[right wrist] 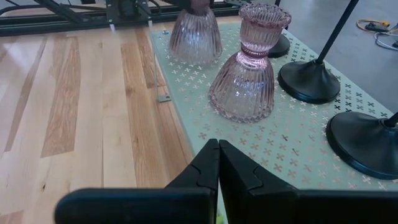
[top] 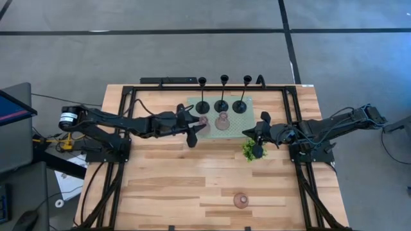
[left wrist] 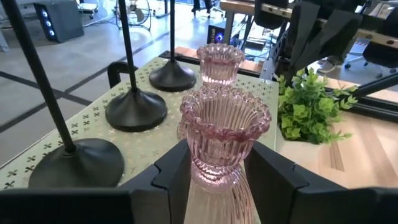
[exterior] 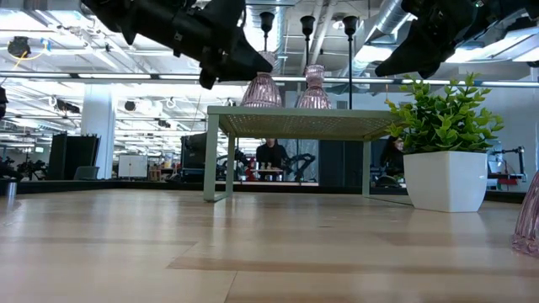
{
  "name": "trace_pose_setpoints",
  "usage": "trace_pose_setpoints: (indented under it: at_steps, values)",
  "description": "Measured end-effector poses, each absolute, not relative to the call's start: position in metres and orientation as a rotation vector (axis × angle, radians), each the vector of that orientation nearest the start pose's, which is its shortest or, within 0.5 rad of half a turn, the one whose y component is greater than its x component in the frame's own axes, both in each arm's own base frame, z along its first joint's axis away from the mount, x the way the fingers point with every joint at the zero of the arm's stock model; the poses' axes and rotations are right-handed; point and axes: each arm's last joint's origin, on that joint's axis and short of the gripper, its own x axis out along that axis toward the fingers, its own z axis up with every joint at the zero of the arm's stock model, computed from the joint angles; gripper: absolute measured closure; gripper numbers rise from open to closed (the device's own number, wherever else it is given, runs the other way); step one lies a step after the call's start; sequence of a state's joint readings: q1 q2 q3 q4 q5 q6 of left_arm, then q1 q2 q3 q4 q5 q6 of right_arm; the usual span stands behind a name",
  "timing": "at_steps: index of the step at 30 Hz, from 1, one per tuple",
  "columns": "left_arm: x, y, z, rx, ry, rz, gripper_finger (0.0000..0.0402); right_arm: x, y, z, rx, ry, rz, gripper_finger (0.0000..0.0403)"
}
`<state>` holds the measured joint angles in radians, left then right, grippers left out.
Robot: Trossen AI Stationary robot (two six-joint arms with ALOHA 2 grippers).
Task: Pick & Place candle stick holders
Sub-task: Align the left pink candle holder on the shelf with the pink candle holder, then adjust the shelf on the table
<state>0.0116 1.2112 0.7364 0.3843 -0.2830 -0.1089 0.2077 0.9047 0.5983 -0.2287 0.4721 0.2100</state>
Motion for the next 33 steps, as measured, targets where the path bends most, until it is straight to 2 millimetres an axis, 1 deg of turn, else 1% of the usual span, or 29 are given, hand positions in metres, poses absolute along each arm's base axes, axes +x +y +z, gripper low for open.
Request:
trace_pose_setpoints:
  at_steps: [3, 12, 23, 33]
  values:
    - [0.2688, 0.0111, 0.2819, -0.096, 0.077, 0.299, 0.0262, 0.1877, 0.0261, 0.2467, 0.026, 0.475, -0.309, 0.0403]
    - [0.2689, 0.0112, 0.2824, -0.100, 0.071, 0.299, 0.0243, 0.1877, 0.0261, 0.2467, 0.025, 0.475, -0.309, 0.0403]
    - [0.2688, 0.0119, 0.2824, -0.100, 0.071, 0.302, 0.0237, 0.1877, 0.0261, 0.2467, 0.026, 0.475, -0.309, 0.0403]
    - [0.2689, 0.0120, 0.2827, -0.096, 0.071, 0.303, 0.0203, 0.1877, 0.0261, 0.2467, 0.026, 0.475, -0.309, 0.0403]
